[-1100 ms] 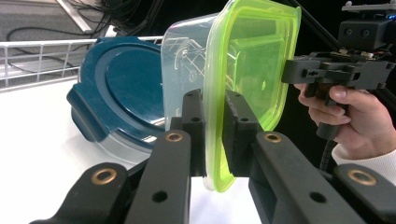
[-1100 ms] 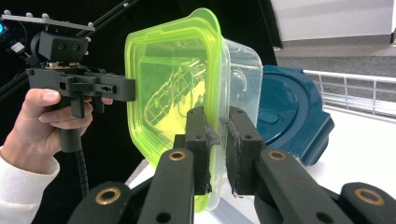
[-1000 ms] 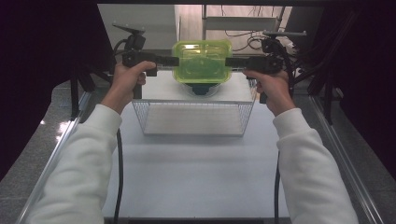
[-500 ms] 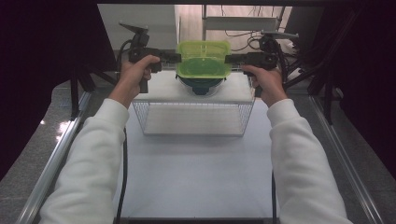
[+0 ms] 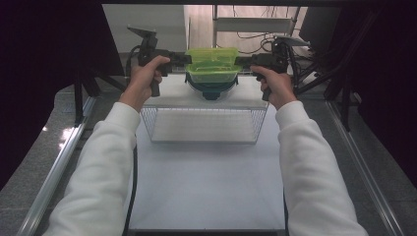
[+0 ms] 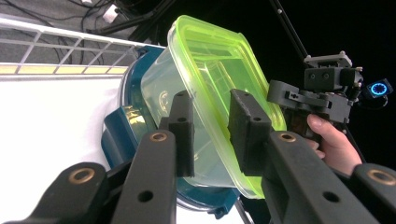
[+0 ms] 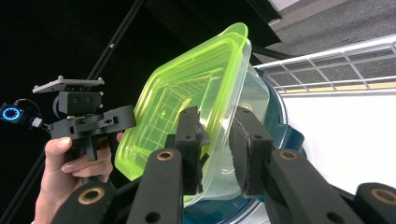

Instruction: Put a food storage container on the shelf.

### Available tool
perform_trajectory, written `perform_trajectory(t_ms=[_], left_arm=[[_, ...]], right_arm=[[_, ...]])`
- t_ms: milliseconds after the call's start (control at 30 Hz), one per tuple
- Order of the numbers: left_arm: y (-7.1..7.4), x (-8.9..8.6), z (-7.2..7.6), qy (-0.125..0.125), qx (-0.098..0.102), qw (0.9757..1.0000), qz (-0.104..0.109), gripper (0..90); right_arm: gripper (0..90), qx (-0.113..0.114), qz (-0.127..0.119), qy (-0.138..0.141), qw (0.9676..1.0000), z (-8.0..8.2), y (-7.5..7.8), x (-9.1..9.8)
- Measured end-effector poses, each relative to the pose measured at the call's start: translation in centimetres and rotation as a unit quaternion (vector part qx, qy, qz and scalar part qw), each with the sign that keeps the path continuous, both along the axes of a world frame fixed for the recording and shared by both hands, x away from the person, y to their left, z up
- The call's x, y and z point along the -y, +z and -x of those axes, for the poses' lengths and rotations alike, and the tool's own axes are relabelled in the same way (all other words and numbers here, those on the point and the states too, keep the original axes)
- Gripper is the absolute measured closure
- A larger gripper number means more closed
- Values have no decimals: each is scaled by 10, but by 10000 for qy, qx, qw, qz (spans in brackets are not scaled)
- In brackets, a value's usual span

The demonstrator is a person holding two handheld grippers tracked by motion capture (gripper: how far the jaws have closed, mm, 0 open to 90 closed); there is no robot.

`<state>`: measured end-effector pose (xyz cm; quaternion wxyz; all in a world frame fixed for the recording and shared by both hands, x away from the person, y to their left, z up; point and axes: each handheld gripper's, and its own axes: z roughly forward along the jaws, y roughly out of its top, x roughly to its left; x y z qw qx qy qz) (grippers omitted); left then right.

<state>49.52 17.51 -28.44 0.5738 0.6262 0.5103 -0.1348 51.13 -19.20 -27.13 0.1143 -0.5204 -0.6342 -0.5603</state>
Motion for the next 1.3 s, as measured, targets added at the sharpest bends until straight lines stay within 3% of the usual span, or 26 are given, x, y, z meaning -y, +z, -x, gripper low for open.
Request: perform_trajectory(t_ms=[233,300,400,467,533,667,833,933,1067,1167,1300], left_arm=[[-1,1,0,34,42,10000,-9,706],[-2,2,0,25,63,10000,-38,682],[1,2,2,153,276,9994,-105,568],[4,1,6,277,498,9982,-190,494],[9,-1,11,498,661,9962,-281,364],[17,-7,24,607,906,9932,-401,264],[22,-10,58,464,1347,9865,-811,240],[17,-10,89,339,1587,9802,-1135,230],[1,-13,126,245,1831,9717,-1470,228],[-16,-17,149,274,1794,9681,-1729,229],[-46,-24,179,267,1702,9700,-1714,232]], right_arm=[[715,-34,-36,-44,10000,0,0,0],[679,-28,6,-46,10000,0,-1,0],[556,19,60,-215,9997,2,1,1],[478,270,111,-393,9988,6,6,4],[393,427,180,-465,9978,10,11,7],[340,711,286,-459,9960,22,19,16],[315,1265,766,-116,9889,49,25,26],[297,1575,1096,107,9814,71,21,33],[267,1790,1390,336,9734,99,11,41],[247,1906,1550,493,9681,122,-1,48],[241,1947,1592,644,9657,154,-26,59]])
